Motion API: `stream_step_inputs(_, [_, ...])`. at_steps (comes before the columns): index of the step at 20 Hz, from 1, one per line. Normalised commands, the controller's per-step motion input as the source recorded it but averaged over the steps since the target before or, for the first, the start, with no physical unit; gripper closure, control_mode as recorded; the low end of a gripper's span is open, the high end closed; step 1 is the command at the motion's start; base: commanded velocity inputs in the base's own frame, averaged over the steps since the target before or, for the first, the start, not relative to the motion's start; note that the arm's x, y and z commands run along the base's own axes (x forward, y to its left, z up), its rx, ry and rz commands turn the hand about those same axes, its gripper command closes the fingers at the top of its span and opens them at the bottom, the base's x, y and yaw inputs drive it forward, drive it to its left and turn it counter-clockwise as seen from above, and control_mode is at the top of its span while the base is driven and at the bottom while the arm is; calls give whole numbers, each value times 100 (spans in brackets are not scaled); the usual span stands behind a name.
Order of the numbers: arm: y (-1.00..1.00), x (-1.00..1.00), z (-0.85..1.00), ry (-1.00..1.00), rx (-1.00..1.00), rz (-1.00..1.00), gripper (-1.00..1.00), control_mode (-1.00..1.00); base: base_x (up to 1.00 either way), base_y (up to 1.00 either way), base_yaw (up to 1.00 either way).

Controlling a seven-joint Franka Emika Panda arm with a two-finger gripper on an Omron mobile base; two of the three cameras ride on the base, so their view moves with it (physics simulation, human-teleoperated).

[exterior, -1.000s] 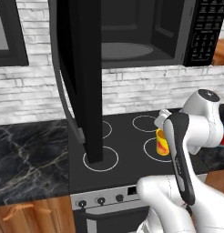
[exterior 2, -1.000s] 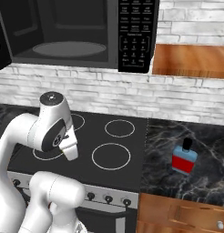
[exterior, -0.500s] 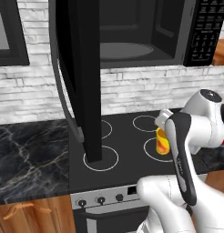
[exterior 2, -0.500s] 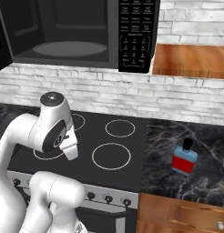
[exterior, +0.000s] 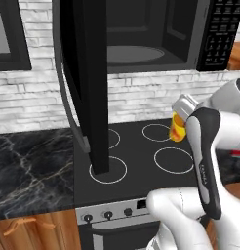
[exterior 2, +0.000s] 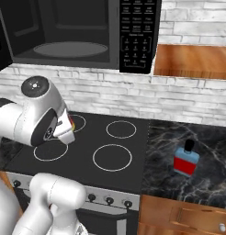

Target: Place the microwavable item in the microwave. Then, close the microwave door and press the start button.

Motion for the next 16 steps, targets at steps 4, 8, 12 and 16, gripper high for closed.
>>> stream_step_inputs(4, [3, 0, 77, -15, 9, 0, 100, -100, 0, 0, 0])
stream_step_inputs(8, [11, 0, 67, -17, 12, 0, 100, -100, 0, 0, 0])
stream_step_inputs(12, [15, 0, 78, -15, 14, -1, 100, -100, 0, 0, 0])
stream_step_inputs(16, [1, 18, 95, -1, 1, 0, 100, -100, 0, 0, 0])
